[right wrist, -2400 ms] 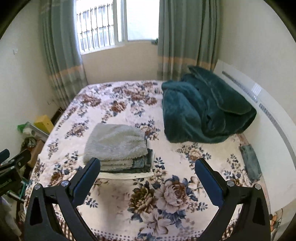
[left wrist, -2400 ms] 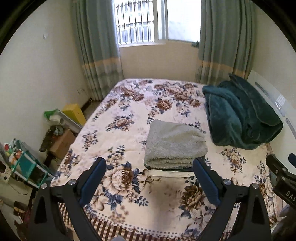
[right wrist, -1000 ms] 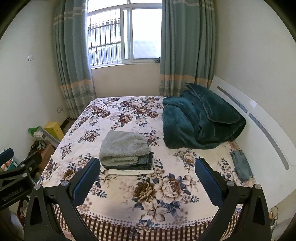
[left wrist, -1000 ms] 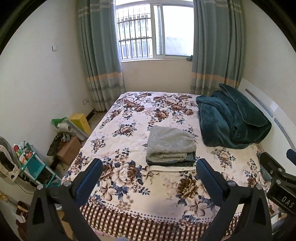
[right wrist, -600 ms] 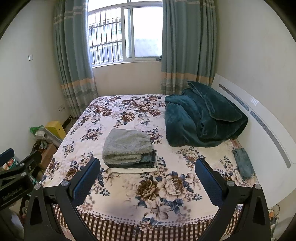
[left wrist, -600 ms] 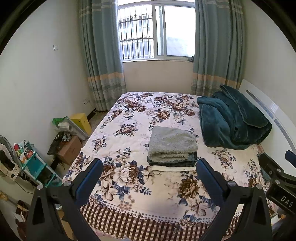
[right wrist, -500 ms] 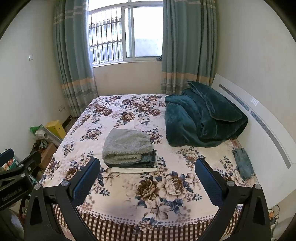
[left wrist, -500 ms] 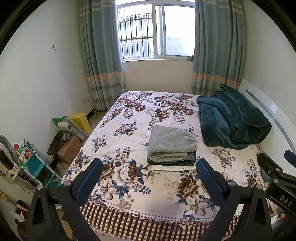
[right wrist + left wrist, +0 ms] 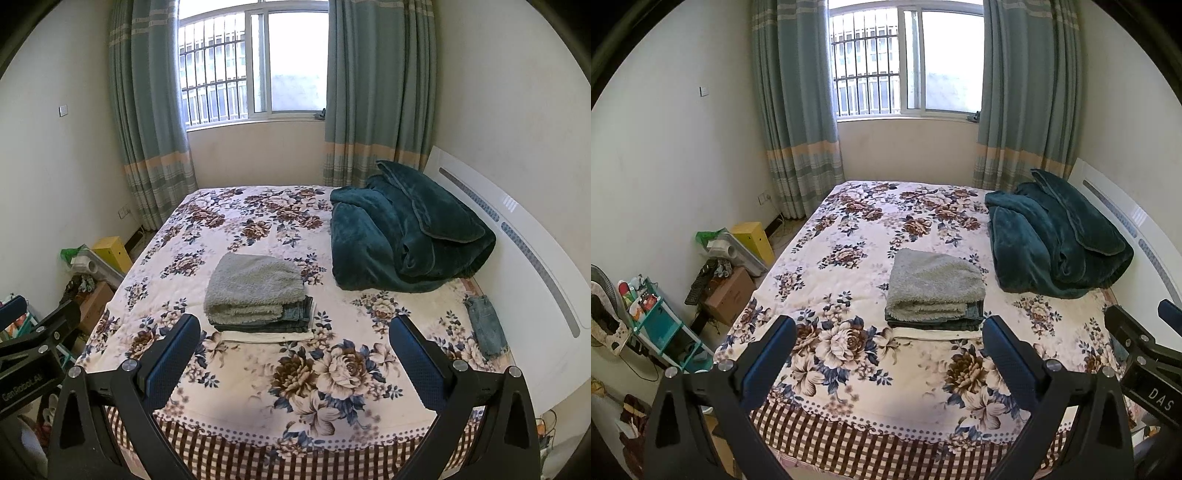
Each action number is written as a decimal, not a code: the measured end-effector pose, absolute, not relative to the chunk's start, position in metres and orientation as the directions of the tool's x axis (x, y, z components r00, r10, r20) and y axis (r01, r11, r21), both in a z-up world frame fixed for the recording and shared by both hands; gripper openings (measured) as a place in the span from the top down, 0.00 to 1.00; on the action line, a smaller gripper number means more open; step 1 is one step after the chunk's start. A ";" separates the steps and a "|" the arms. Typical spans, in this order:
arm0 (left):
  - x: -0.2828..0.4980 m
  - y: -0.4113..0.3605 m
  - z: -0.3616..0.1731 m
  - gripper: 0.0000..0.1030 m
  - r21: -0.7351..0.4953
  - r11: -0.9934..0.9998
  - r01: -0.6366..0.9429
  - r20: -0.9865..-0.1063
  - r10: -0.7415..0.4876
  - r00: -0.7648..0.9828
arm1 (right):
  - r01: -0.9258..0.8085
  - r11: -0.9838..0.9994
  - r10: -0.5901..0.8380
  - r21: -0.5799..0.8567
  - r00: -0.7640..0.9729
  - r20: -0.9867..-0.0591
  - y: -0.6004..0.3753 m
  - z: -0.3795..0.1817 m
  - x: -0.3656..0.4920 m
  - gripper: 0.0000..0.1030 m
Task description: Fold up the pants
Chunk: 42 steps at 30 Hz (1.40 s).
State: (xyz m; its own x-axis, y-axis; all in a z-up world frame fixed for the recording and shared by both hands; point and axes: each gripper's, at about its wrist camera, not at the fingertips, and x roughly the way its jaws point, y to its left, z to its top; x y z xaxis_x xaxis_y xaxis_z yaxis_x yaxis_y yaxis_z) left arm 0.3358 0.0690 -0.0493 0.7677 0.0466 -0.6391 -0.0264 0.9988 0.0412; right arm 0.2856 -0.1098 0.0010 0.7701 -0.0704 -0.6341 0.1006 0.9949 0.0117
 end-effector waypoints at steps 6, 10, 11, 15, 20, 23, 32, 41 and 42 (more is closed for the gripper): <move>0.328 0.070 -0.046 0.00 0.050 0.998 -0.039 -0.631 0.062 0.773 | 0.100 0.995 -0.068 0.014 0.769 -0.636 -0.110 0.001 0.286 0.00; 0.328 0.071 -0.045 0.00 0.049 0.998 -0.039 -0.631 0.061 0.774 | 0.096 0.995 -0.065 0.015 0.772 -0.633 -0.111 0.001 0.286 0.00; 0.328 0.071 -0.044 0.00 0.050 0.998 -0.040 -0.630 0.062 0.774 | 0.096 0.995 -0.064 0.017 0.771 -0.634 -0.112 0.001 0.287 0.00; 0.328 0.071 -0.044 0.00 0.048 0.998 -0.041 -0.630 0.062 0.774 | 0.092 0.996 -0.060 0.017 0.770 -0.635 -0.111 0.000 0.288 0.00; 0.328 0.072 -0.045 0.00 0.046 0.998 -0.038 -0.630 0.059 0.774 | 0.094 0.995 -0.061 0.018 0.769 -0.636 -0.111 0.000 0.287 0.00; 0.328 0.072 -0.044 0.00 0.047 0.998 -0.042 -0.631 0.062 0.774 | 0.094 0.995 -0.062 0.017 0.770 -0.635 -0.110 0.000 0.287 0.00; 0.324 0.072 -0.042 0.00 0.045 0.998 -0.052 -0.632 0.069 0.772 | 0.094 0.995 -0.061 0.018 0.770 -0.635 -0.112 -0.003 0.289 0.00; 0.320 0.070 -0.041 0.00 0.041 0.997 -0.063 -0.632 0.075 0.771 | 0.092 0.996 -0.061 0.015 0.770 -0.635 -0.112 -0.003 0.289 0.00; 0.320 0.072 -0.041 0.00 0.043 0.997 -0.062 -0.631 0.075 0.772 | 0.092 0.996 -0.061 0.017 0.770 -0.636 -0.112 -0.003 0.289 0.00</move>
State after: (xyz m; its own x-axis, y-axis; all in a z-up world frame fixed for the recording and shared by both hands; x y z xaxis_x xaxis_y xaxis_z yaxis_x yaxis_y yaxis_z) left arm 0.3204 0.0722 -0.0411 0.7719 0.0749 -0.6313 -0.0616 0.9972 0.0430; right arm 0.2889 -0.1122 -0.0033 0.7696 -0.0608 -0.6357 0.0924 0.9956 0.0167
